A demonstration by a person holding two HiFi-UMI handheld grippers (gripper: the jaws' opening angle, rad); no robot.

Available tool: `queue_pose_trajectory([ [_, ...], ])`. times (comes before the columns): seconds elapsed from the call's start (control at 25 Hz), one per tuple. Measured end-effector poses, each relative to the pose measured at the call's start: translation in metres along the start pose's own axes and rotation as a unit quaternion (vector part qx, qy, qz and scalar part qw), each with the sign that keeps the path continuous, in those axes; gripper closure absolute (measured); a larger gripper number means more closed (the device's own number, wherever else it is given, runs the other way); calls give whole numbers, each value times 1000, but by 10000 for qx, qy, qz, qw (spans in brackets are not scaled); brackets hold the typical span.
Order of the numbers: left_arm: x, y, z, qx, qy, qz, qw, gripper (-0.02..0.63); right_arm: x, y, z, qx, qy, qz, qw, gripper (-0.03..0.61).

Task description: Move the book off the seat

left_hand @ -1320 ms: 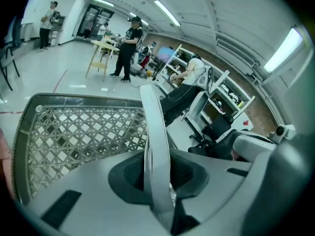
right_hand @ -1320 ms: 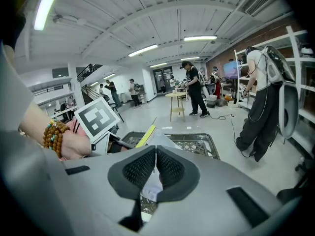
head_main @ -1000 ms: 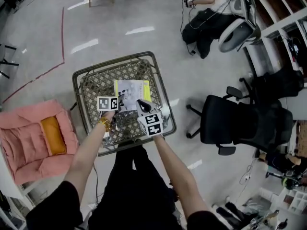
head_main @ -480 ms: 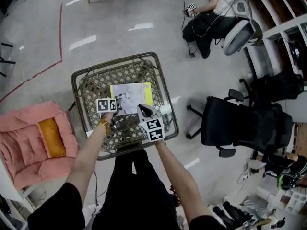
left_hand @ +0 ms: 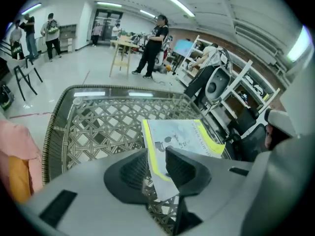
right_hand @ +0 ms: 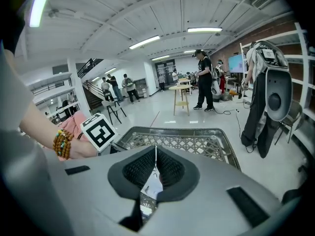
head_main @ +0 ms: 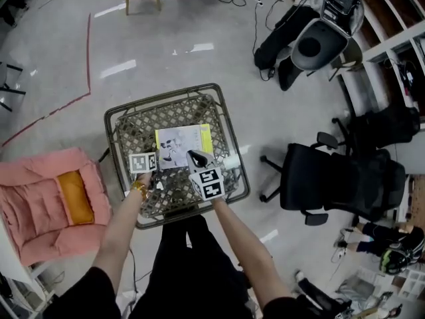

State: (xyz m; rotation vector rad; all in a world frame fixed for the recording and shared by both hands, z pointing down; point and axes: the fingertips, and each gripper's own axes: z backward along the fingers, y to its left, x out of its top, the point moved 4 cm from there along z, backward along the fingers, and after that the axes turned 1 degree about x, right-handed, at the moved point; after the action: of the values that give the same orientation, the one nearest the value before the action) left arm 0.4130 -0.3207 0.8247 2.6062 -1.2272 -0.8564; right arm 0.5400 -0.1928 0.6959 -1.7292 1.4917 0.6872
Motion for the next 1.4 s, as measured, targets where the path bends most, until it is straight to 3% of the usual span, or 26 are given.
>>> queue_pose_trajectory([
  [0.32,11,-19,63,-61,-861,-262,9959,514,24,19,-11,260,-179,221,9993,563],
  [0.72,24,-76,174,48,-2196,-922,9712,554,57,65,26,796,-644,456,9937,563],
  [0.88,13,-94,219,163,-2633,-1106,9582,575,68,91,49,1026,-955,608,9883,563],
  [1.16,-37,-123,283,280,-3210,-1313,9375,592,64,134,105,1413,-1366,859,9767,563],
  [1.4,-69,-140,346,509,-3903,-1627,9048,592,60,177,141,1701,-1562,1152,9661,563],
])
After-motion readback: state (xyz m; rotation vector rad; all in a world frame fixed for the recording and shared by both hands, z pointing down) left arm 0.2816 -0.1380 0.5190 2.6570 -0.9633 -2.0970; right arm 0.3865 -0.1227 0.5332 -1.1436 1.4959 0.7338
